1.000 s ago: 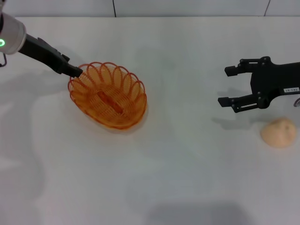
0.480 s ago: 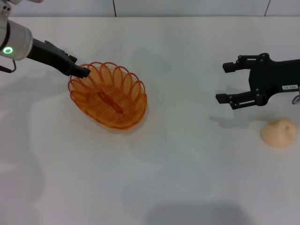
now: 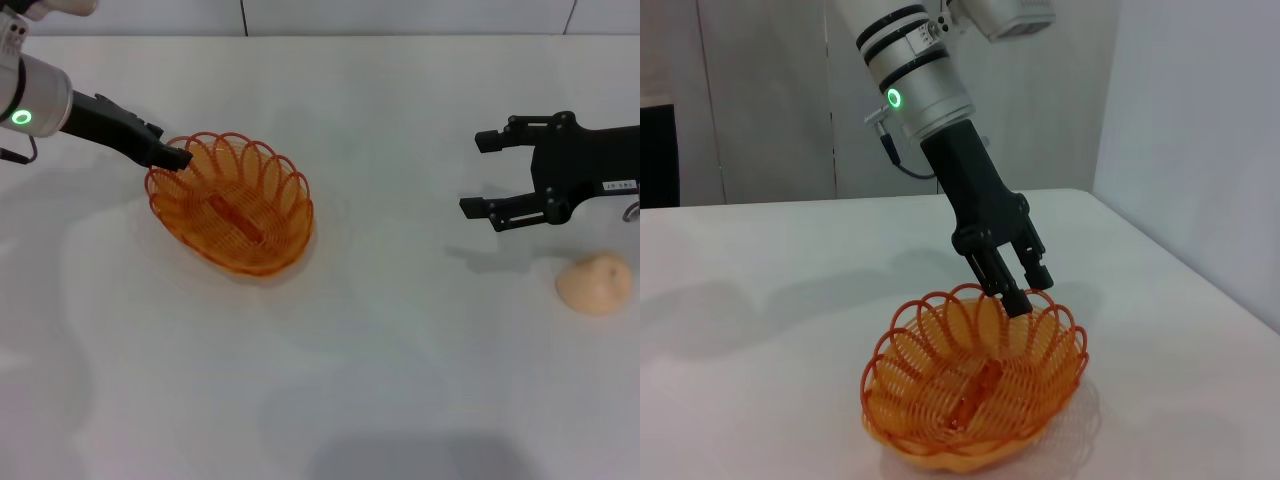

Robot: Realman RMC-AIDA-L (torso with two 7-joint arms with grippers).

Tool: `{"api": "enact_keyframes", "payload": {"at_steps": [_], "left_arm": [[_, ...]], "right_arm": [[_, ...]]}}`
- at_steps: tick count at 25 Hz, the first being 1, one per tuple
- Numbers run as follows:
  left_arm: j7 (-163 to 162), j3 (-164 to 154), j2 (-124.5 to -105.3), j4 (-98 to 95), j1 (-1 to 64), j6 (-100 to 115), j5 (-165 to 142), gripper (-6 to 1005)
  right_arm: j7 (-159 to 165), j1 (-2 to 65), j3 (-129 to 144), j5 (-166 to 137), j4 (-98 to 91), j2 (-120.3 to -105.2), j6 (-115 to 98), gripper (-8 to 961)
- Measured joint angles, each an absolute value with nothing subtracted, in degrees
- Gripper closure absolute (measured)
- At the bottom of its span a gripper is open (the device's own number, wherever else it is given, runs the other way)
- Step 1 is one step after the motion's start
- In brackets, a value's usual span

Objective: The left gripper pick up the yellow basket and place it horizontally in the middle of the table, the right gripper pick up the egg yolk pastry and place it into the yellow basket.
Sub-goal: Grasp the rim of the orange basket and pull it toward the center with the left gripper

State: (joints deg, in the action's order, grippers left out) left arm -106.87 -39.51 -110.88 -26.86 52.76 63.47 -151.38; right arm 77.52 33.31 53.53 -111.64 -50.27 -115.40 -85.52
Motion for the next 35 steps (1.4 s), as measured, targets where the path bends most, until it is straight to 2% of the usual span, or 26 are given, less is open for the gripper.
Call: {"api": "enact_keyframes", "payload": {"at_steps": [16, 25, 32, 35], "left_arm": [[-106.9, -39.7, -111.63, -26.3, 52.7, 62.7, -151.3, 557], [-107.0, -39.5, -111.92, -25.9, 52.6, 62.1, -151.2, 915], [-107.8, -39.8, -112.34, -27.0, 53.2, 64.2, -148.9, 918], [-109.2, -39.8, -113.42, -30.1, 52.9, 67.4, -148.5, 920]], "right_arm": [[77.5, 33.3, 54.2, -111.3, -50.4, -115.40, -86.0, 119], [77.4, 32.9, 54.1, -110.7, -50.8, -115.32, -86.2, 119], [77.1, 32.6, 54.0, -110.1, -50.8, -115.24, -86.5, 119], [77.1, 32.5, 53.8, -110.1, -51.0, -115.22, -86.8, 119]]}}
